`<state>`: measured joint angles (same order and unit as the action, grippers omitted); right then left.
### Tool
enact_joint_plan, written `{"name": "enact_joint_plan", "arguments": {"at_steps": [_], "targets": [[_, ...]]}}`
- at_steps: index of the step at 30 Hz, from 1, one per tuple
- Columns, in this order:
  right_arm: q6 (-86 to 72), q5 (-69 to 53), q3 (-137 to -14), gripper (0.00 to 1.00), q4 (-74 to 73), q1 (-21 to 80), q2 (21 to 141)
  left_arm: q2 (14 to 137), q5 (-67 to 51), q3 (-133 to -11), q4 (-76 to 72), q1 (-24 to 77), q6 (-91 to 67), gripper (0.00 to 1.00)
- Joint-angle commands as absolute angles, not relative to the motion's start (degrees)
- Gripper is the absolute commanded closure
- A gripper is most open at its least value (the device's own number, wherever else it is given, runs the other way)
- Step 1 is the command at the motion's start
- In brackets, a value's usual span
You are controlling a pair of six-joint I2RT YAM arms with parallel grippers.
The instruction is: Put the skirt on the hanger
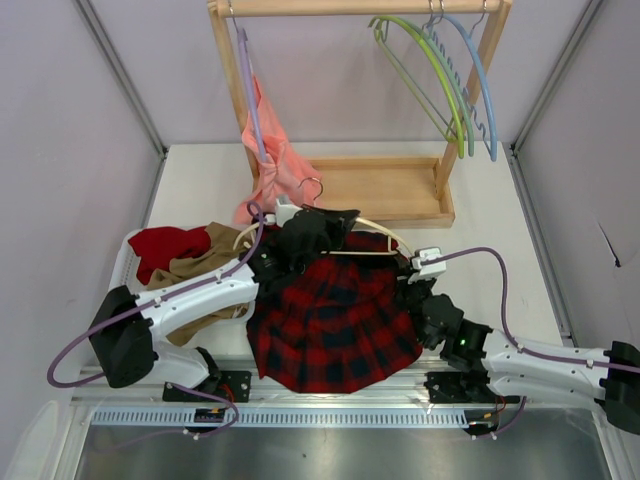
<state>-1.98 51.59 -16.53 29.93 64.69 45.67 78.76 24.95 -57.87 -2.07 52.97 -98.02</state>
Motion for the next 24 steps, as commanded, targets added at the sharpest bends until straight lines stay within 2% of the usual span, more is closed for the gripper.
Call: {"name": "enact_joint_plan", "arguments": {"at_steps": [1, 13, 14, 15, 17, 18, 19, 21, 24], "targets": [[-4.2, 52.1, -18.7, 1.0, 31.1, 66.1, 45.4, 78.3, 27.9, -61.0, -6.6, 52.7, -96.2, 1.0], [-7.6, 53.1, -20.7, 1.0, 22.7, 66.4, 45.5, 76.6, 26.5, -63.4, -10.4, 52.4, -92.2, 1.0], [-7.9, 52.0, -22.3, 0.97, 21.4, 66.4, 45.1, 76.6, 26.5, -64.7, -10.5, 52.3, -90.7, 1.0], [-7.9, 50.4, -23.5, 0.81, 19.4, 66.3, 44.5, 76.6, 26.6, -65.5, -10.3, 52.4, -89.3, 1.0], [-8.5, 43.4, -26.8, 0.59, 11.2, 66.3, 42.6, 76.6, 25.9, -69.2, -9.7, 52.4, -83.7, 1.0], [-9.0, 40.8, -30.7, 0.42, 7.7, 66.2, 39.9, 76.7, 25.8, -70.4, -8.8, 52.6, -82.1, 1.0], [-9.1, 35.0, -34.6, 0.04, 1.3, 66.1, 36.8, 76.6, 25.1, -71.7, -7.7, 52.8, -79.0, 1.0], [-8.6, 29.3, -38.4, 0.01, -5.8, 66.2, 33.5, 75.6, 25.7, -72.9, -6.8, 53.7, -76.0, 1.0], [-9.2, 22.3, -46.3, 0.01, -17.3, 66.2, 27.9, 73.5, 28.4, -74.7, -5.7, 55.3, -67.1, 1.0]]}}
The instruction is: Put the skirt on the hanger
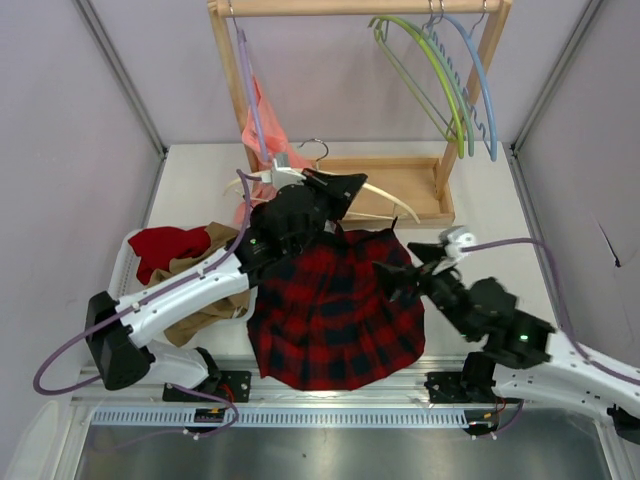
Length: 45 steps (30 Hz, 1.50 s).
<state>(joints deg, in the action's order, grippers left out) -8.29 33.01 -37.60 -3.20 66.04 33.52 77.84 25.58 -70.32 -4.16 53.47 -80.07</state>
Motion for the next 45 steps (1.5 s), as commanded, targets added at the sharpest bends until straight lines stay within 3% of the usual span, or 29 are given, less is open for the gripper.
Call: {"name": "enact_joint_plan", "arguments": {"at_steps": [1, 9, 16, 23, 31, 37, 38, 45], "targets": [[-9.5, 21.9, -48.1, 0.01, -18.7, 66.2, 27.0, 73.1, 29.0, -76.4, -4.9, 55.7, -64.7, 1.0], [-0.5, 23.9, -61.7, 0.01, -19.7, 66.1, 31.5, 73.6, 21.5, -91.6, 4.6, 57.3, -47.7, 1.0], [11.2, 20.7, -70.7, 0.01, -20.0, 66.1, 40.2, 72.7, 18.0, -99.0, 13.5, 57.3, -44.4, 1.0], [15.6, 19.5, -74.6, 0.01, -17.5, 64.3, 48.2, 69.5, 15.0, -94.9, 15.2, 57.3, -47.2, 1.0], [15.7, 8.8, -79.9, 0.06, -17.6, 56.9, 56.3, 64.6, 12.7, -88.1, 13.0, 57.5, -51.0, 1.0], [12.0, -5.6, -79.5, 0.17, -14.9, 50.7, 60.9, 64.6, 10.5, -86.9, 11.3, 57.4, -53.4, 1.0], [11.3, -7.7, -79.5, 0.23, -14.0, 50.5, 61.6, 64.9, 10.3, -87.2, 11.3, 57.4, -54.0, 1.0], [8.0, -13.7, -79.3, 0.42, -10.1, 50.4, 64.9, 64.5, 10.6, -84.8, 10.5, 57.4, -59.1, 1.0]]}}
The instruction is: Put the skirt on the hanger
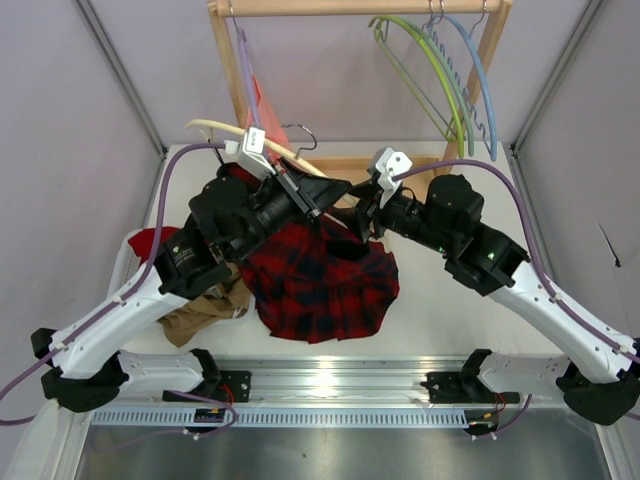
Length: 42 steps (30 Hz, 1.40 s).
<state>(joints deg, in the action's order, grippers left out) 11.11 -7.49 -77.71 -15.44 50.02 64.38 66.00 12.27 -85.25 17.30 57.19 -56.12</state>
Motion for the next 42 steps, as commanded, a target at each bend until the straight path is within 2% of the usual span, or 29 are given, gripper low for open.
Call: {"name": "enact_joint_plan", "arguments": {"at_steps": [1, 2, 5, 11, 14, 16, 23, 28, 36, 42], "targets": [[7.6, -13.9, -79.2, 0.45, -9.8, 50.3, 64.9, 64.4, 11.0, -83.8, 9.8, 57.5, -60.0, 1.0], [7.4, -14.3, -79.0, 0.52, -9.3, 50.3, 64.6, 64.2, 11.2, -82.7, 9.4, 57.5, -61.2, 1.0], [6.9, -14.5, -78.0, 0.59, -8.8, 50.3, 64.0, 63.9, 13.0, -81.6, 9.8, 57.4, -62.7, 1.0], [5.5, -14.4, -77.1, 0.65, -8.7, 50.4, 63.3, 64.5, 14.8, -80.8, 9.7, 57.3, -64.7, 1.0], [4.0, -11.9, -78.3, 0.6, -10.1, 50.7, 63.3, 64.8, 17.0, -80.8, 10.5, 57.3, -63.5, 1.0], [3.3, -9.5, -80.0, 0.49, -12.7, 50.6, 63.5, 64.5, 18.4, -80.8, 11.4, 57.4, -62.8, 1.0], [0.9, -7.0, -88.7, 0.32, -24.7, 50.5, 66.7, 64.2, 23.4, -80.2, 11.9, 57.4, -60.1, 1.0], [0.5, -7.4, -91.2, 0.33, -26.8, 50.5, 68.2, 64.4, 24.3, -80.2, 11.3, 57.4, -60.3, 1.0], [1.2, -3.9, -87.5, 0.37, -24.6, 52.6, 69.8, 64.2, 25.5, -80.1, 10.0, 57.3, -61.4, 1.0], [0.3, -1.1, -84.8, 0.44, -20.1, 54.1, 69.1, 63.5, 27.3, -78.8, 9.6, 57.2, -63.8, 1.0]]}}
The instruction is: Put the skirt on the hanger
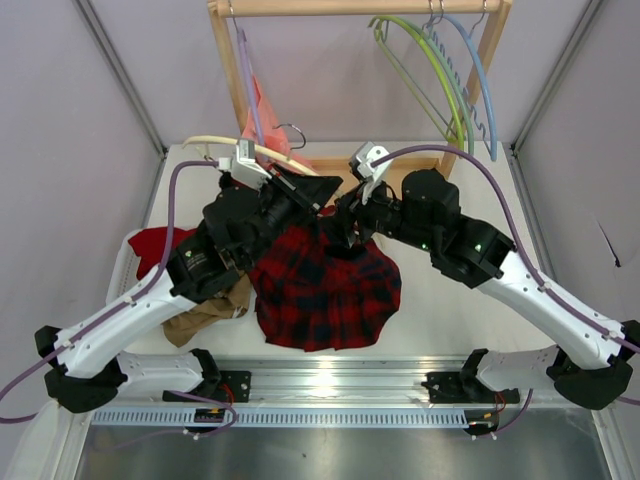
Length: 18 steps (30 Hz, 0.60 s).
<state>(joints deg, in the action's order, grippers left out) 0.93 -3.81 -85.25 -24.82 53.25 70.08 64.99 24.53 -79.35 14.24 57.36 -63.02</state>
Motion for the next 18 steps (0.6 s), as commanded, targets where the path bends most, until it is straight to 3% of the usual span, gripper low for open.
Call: {"name": "enact_joint_plan", "arguments": {"at_steps": [1, 8, 10, 11, 15, 17, 18], "targets": [[0.3, -0.5, -83.4, 0.45, -19.3, 54.4, 68.7, 63.2, 27.6, -78.1, 9.0, 57.2, -64.3, 1.0], [-2.3, 1.4, -76.9, 0.68, -12.0, 55.3, 65.8, 62.2, 26.5, -77.1, 7.0, 56.8, -66.4, 1.0], [-2.5, 2.5, -75.9, 0.94, -11.4, 55.3, 66.2, 62.1, 25.9, -76.6, 6.5, 56.8, -66.8, 1.0], [-2.5, 3.2, -76.0, 1.0, -11.7, 55.2, 66.4, 62.1, 25.8, -76.6, 6.2, 56.8, -66.6, 1.0], [-2.8, 5.3, -76.5, 1.0, -13.8, 55.1, 66.4, 61.9, 25.1, -77.3, 8.2, 56.8, -62.9, 0.99], [-3.4, 6.6, -77.2, 1.0, -17.1, 54.8, 65.7, 60.3, 27.0, -76.1, 11.9, 56.8, -61.4, 0.95], [-3.7, 7.0, -77.4, 1.0, -18.4, 54.7, 65.3, 59.2, 27.4, -74.0, 12.1, 56.8, -60.4, 0.88]]}}
